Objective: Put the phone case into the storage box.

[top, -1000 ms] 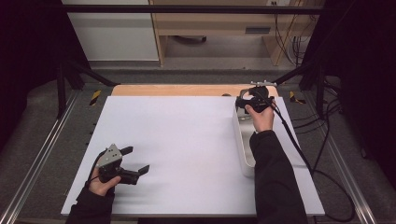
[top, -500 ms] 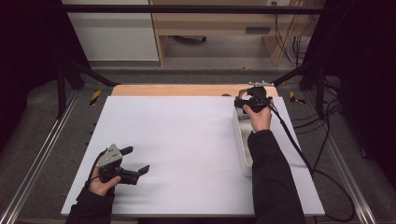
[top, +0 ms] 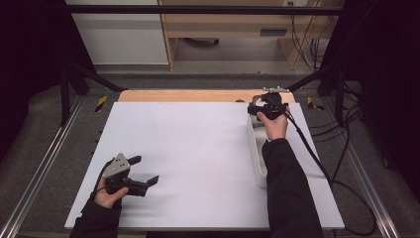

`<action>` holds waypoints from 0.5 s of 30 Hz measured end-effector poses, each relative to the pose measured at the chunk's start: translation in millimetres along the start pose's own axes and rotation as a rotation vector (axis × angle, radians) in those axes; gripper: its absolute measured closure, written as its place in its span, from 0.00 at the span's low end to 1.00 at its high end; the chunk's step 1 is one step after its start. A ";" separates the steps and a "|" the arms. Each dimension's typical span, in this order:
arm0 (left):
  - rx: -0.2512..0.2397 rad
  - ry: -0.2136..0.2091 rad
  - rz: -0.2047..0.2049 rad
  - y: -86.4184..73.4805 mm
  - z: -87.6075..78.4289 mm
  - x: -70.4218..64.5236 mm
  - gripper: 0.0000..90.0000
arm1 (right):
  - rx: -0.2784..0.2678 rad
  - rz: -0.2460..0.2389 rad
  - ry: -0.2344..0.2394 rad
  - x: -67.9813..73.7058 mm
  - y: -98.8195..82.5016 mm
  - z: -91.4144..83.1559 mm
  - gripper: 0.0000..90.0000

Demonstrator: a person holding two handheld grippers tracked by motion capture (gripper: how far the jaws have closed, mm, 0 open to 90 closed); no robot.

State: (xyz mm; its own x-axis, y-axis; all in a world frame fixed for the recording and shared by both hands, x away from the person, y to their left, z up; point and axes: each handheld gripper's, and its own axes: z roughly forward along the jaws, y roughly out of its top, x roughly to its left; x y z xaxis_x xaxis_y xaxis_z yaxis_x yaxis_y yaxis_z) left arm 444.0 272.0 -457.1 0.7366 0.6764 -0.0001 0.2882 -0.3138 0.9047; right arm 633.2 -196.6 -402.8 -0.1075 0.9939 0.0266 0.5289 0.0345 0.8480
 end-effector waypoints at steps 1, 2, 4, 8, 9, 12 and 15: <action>-0.001 0.000 0.000 0.1 -0.1 0.0 0.00 | 0.005 0.002 0.008 0.2 0.5 -0.1 0.08; 0.000 0.000 0.000 0.0 -0.1 0.0 0.00 | 0.010 0.001 0.015 0.0 0.8 0.0 0.06; 0.000 -0.001 0.000 0.0 0.0 -0.1 0.00 | 0.017 -0.012 0.023 -0.7 0.7 0.6 0.04; 0.001 -0.001 0.000 -0.1 0.2 -0.2 0.00 | 0.006 -0.021 0.045 -1.5 1.3 0.0 0.01; 0.001 -0.002 0.000 -0.1 0.2 -0.2 0.00 | -0.001 -0.022 0.047 -1.8 1.6 -0.6 0.01; 0.001 -0.002 0.001 -0.1 0.2 -0.3 0.00 | -0.010 -0.018 0.050 -2.3 3.0 -3.1 0.01; 0.000 -0.003 0.001 0.0 0.1 -0.2 0.00 | -0.022 -0.023 0.050 -3.5 4.3 -6.2 0.01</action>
State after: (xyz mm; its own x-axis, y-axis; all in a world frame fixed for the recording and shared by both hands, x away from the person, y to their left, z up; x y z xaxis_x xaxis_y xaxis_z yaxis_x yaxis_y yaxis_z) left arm 443.9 271.8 -457.2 0.7385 0.6743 -0.0004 0.2878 -0.3146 0.9046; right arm 630.6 -200.6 -396.0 -0.1613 0.9864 0.0328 0.5072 0.0543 0.8601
